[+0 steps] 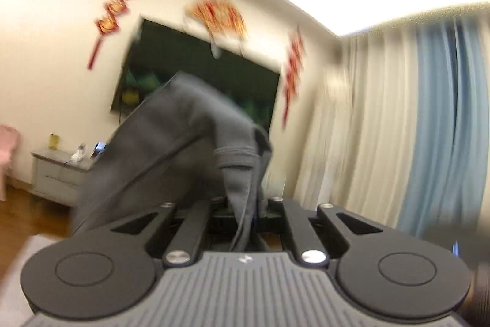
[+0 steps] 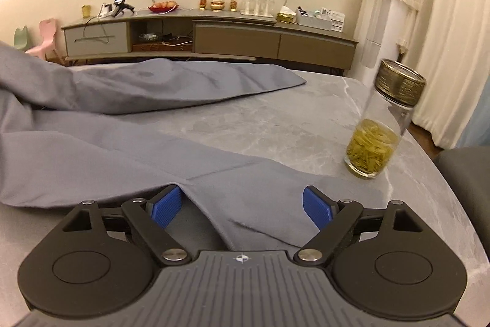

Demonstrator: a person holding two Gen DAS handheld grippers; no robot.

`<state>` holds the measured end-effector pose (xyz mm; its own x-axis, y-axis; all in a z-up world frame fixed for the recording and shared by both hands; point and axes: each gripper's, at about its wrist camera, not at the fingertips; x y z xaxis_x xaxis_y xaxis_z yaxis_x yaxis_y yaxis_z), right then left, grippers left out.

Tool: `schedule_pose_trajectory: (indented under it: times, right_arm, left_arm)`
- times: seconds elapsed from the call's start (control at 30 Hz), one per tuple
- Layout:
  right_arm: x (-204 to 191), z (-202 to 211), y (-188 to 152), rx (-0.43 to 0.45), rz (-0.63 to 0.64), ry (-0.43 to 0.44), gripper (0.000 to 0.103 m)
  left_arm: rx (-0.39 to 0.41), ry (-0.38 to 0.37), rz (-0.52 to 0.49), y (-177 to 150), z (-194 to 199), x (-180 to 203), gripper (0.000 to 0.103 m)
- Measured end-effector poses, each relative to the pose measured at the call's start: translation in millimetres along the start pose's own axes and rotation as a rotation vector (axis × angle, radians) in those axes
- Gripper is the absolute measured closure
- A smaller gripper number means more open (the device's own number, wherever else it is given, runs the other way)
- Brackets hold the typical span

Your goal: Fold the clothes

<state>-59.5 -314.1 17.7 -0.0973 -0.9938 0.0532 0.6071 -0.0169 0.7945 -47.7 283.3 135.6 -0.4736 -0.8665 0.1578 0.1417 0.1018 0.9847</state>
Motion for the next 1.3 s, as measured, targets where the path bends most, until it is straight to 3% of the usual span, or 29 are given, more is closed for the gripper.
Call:
schedule_pose_trajectory:
  times: [0.03, 0.13, 0.17, 0.23, 0.3, 0.43, 0.63, 0.7, 0.8, 0.93, 1.0, 1.07, 1.17, 1.3]
  right_arm:
    - [3.0, 0.0, 1.5, 0.003, -0.021, 0.01, 0.016]
    - [6.1, 0.4, 5.6, 0.008, -0.069, 0.048, 0.014]
    - [3.1, 0.5, 5.9, 0.009, -0.062, 0.063, 0.013]
    - [-6.4, 2.2, 4.8, 0.009, -0.026, 0.081, 0.011]
    - [-14.9, 4.9, 3.2, 0.012, 0.007, 0.091, 0.01]
    - [-24.1, 13.5, 0.1, 0.034, 0.038, 0.09, 0.007]
    - [-21.6, 16.4, -0.5, 0.036, 0.014, 0.083, 0.007]
    - [-22.7, 15.7, 0.1, 0.033, 0.017, 0.084, 0.006]
    - [-25.4, 10.7, 0.8, 0.018, 0.033, 0.089, 0.005]
    - [-32.5, 6.0, -0.9, -0.003, 0.081, 0.095, 0.005]
    - [-35.2, 6.3, -2.1, 0.001, 0.096, 0.091, 0.004]
    - [-37.4, 9.9, -1.6, 0.029, 0.111, 0.074, 0.004]
    - [-51.8, 24.6, 8.2, 0.127, 0.189, 0.071, 0.004]
    - [-130.7, 36.2, 36.1, 0.161, 0.454, 0.326, 0.005]
  left_arm:
    - [-0.114, 0.02, -0.02, -14.9, 13.1, -1.3, 0.087]
    - [-0.554, 0.203, -0.045, -74.4, 30.4, -18.6, 0.052]
    - [-0.642, 0.277, -0.037, -87.9, 36.2, -27.0, 0.052]
    - [-0.689, 0.323, 0.018, -98.1, 53.0, -40.6, 0.049]
    - [-0.626, 0.329, 0.078, -90.1, 66.5, -48.2, 0.045]
    - [-0.481, 0.268, 0.198, -67.7, 62.4, -61.0, 0.014]
    - [-0.262, 0.176, 0.371, -34.2, 55.9, -80.0, 0.009]
    - [-0.303, 0.236, 0.304, -30.4, 44.6, -79.0, 0.002]
    - [-0.486, 0.373, 0.245, -40.8, 3.3, -99.3, 0.001]
    - [-0.7, 0.442, 0.3, -71.0, -56.8, -150.1, 0.005]
    - [-0.8, 0.443, 0.305, -87.7, -79.6, -163.5, 0.008]
    - [-0.85, 0.401, 0.278, -98.6, -84.0, -158.4, 0.014]
    - [-0.869, 0.329, 0.233, -106.4, -77.6, -142.0, 0.014]
    - [-0.839, 0.268, 0.263, -109.0, -50.2, -130.2, 0.014]
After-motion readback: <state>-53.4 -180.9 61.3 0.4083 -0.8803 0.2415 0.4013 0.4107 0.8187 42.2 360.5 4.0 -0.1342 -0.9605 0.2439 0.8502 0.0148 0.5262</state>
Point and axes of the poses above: each gripper's, at about its wrist camera, not at the fingertips, and z roughly against the way its jaws point, x to its right, y to its top, and after that the axes turned 1 degree about -y, right-handed
